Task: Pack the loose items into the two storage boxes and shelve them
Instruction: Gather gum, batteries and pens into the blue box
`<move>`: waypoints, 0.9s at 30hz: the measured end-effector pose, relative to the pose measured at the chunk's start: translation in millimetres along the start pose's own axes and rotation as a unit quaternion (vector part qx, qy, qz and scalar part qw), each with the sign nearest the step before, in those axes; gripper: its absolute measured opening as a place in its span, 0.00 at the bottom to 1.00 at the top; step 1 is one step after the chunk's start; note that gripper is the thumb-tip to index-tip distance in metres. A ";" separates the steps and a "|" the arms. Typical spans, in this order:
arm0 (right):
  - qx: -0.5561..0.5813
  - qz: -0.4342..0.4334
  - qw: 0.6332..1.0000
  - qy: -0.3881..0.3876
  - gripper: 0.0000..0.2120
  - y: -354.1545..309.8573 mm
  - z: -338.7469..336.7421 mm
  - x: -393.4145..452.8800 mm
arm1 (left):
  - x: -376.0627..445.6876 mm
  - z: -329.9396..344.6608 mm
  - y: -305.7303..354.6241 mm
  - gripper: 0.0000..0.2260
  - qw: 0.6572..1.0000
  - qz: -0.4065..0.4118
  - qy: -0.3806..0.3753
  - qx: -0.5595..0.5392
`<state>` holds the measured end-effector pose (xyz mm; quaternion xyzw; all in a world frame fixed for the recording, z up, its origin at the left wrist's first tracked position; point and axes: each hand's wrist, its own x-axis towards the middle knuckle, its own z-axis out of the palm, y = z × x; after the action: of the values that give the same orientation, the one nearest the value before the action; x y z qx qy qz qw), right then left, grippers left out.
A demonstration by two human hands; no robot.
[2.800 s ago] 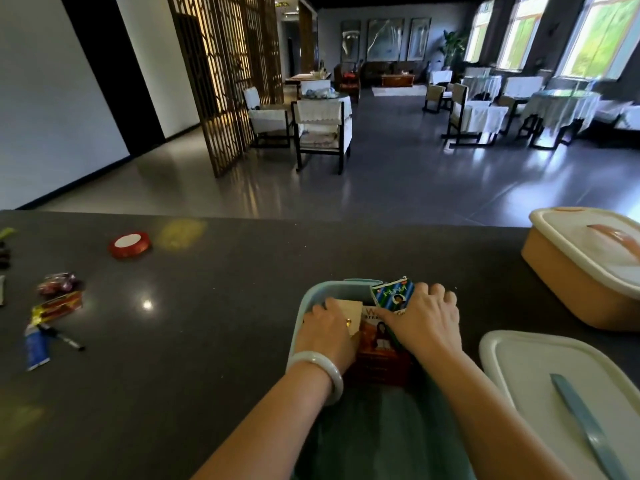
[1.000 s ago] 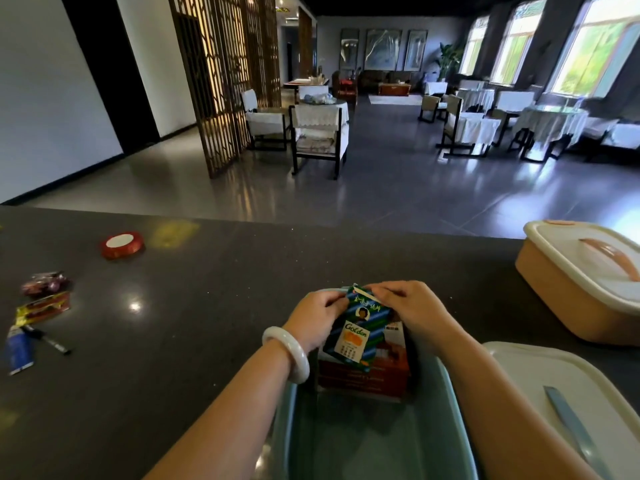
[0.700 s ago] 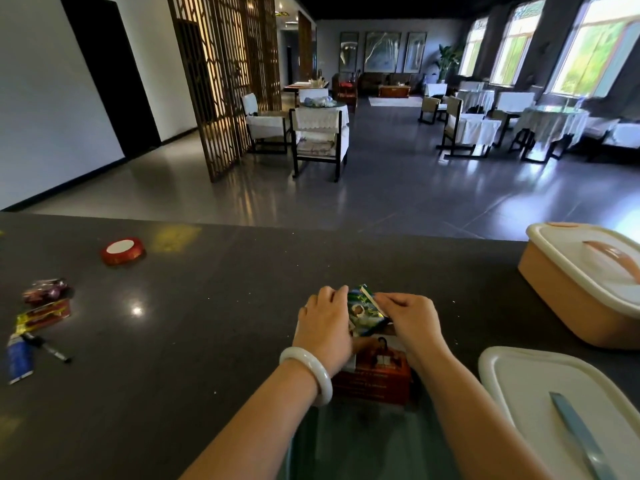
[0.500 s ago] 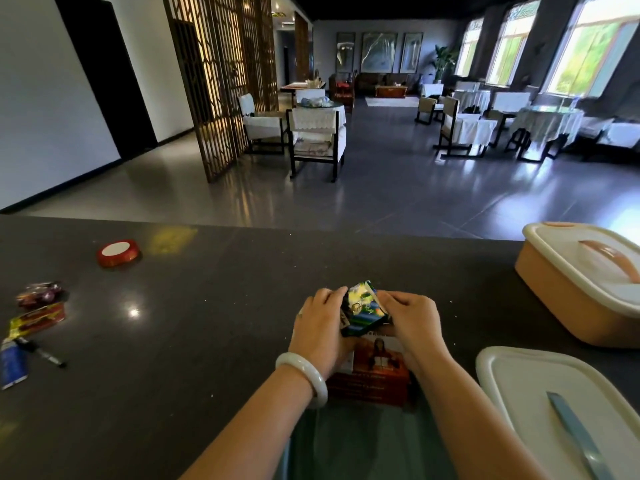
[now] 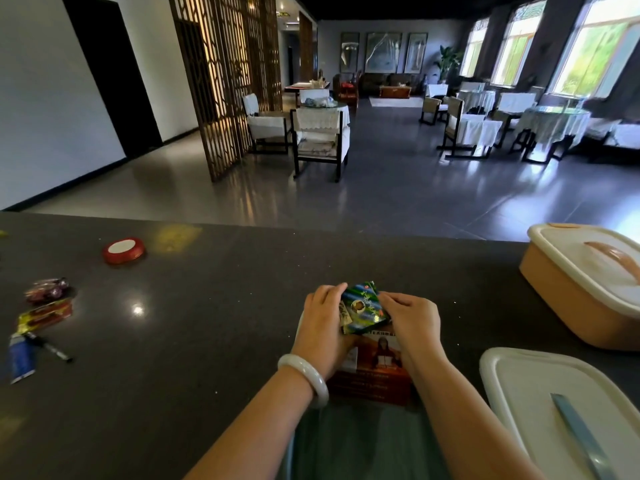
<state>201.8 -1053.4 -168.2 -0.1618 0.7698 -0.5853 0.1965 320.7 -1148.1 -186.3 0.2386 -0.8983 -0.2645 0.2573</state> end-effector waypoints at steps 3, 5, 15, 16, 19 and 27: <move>0.023 -0.007 1.000 -0.016 0.04 -1.0 -0.2 -3.0 | -0.7 -1.1 -0.4 0.37 1.000 -0.004 0.004 -0.004; 0.046 -0.003 0.998 -0.031 0.04 -0.8 0.1 -5.5 | -0.3 -2.3 -0.2 0.36 1.000 -0.009 0.013 -0.004; 0.082 -0.009 0.994 -0.070 0.11 5.1 -4.6 -14.6 | -2.6 1.7 2.2 0.37 1.000 -0.013 0.014 0.017; 0.082 -0.013 0.994 -0.071 0.11 5.2 -6.3 -14.4 | -2.9 2.4 2.9 0.37 1.000 -0.012 0.015 0.017; 0.072 -0.038 0.994 -0.069 0.11 4.8 -12.9 -13.8 | -3.3 2.7 4.8 0.38 1.000 -0.004 0.007 0.008; 0.016 -0.031 0.997 -0.062 0.08 8.2 -34.3 -3.7 | -6.9 -1.8 9.0 0.40 0.992 0.002 -0.125 -0.035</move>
<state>188.0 -1020.8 -167.6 -0.2188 0.7411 -0.5924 0.2279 324.3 -1138.1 -182.0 0.1925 -0.9142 -0.3227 0.1519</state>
